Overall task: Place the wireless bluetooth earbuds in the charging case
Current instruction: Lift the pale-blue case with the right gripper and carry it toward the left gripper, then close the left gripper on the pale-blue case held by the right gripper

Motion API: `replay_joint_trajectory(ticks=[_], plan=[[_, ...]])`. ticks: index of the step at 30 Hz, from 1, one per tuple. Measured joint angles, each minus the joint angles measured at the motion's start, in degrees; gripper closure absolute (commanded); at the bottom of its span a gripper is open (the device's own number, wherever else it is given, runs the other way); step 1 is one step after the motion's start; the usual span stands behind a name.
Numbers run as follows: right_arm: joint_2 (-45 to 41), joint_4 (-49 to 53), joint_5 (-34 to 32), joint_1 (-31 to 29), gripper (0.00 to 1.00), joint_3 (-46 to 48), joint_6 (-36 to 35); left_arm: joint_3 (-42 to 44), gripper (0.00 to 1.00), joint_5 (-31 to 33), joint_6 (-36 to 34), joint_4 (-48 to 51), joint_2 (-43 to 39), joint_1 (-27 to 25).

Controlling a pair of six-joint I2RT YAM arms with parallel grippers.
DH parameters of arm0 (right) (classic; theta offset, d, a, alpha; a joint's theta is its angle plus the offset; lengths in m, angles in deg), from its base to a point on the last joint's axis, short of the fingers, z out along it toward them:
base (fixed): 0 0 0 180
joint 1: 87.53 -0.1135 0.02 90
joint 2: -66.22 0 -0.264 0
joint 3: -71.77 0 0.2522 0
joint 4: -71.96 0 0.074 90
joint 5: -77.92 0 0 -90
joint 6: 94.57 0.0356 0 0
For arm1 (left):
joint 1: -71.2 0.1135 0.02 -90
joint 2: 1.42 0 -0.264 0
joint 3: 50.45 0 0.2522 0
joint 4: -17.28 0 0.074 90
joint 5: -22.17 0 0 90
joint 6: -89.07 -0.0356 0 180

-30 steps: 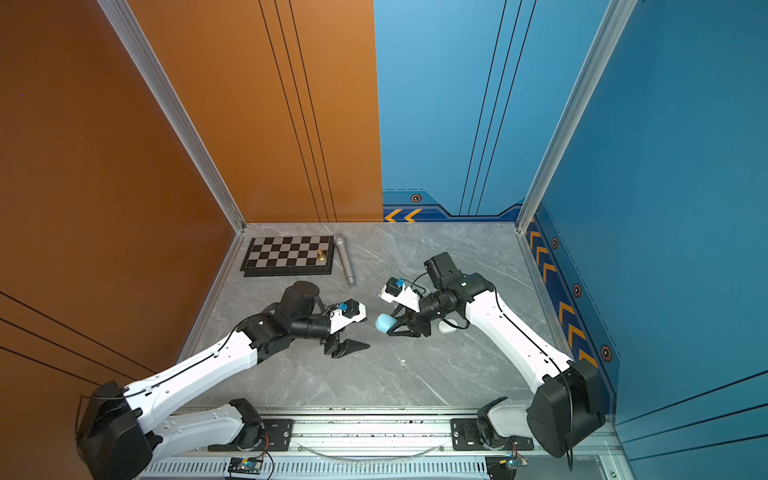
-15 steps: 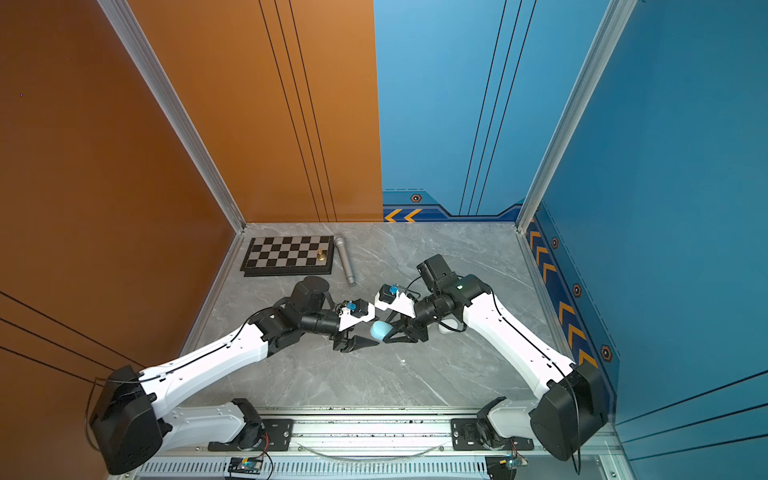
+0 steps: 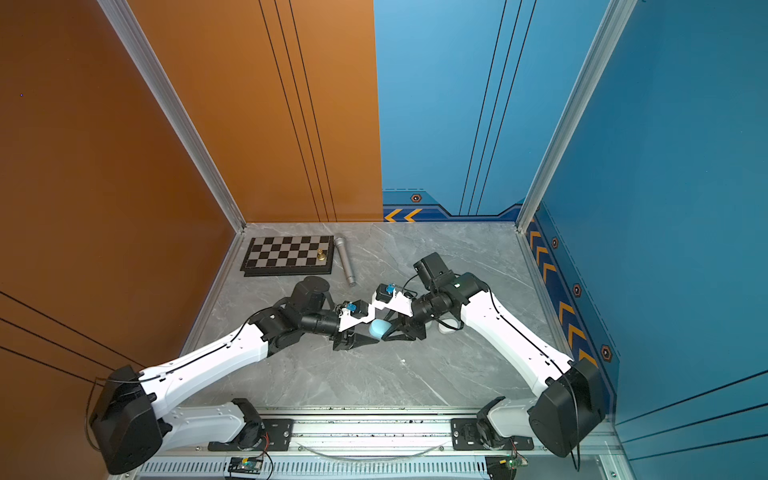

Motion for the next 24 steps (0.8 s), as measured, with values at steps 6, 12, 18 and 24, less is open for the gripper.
replay_joint_trajectory(ticks=[6,12,18,24], plan=[[0.3,0.0,-2.4,-0.5,0.77,0.0,-0.3,0.0,0.39,0.0,-0.4,0.0,0.0,-0.7],[0.3,-0.1,-3.0,-0.8,0.77,0.0,-0.3,0.0,0.42,0.0,-0.5,0.0,0.0,-0.7],[0.5,0.0,-3.0,-1.1,0.77,0.0,0.0,0.0,0.47,0.4,-1.7,0.0,0.0,-0.7],[1.1,-0.1,-2.8,-1.3,0.77,0.0,0.0,0.0,0.48,1.1,-2.2,0.1,0.0,-0.7]])
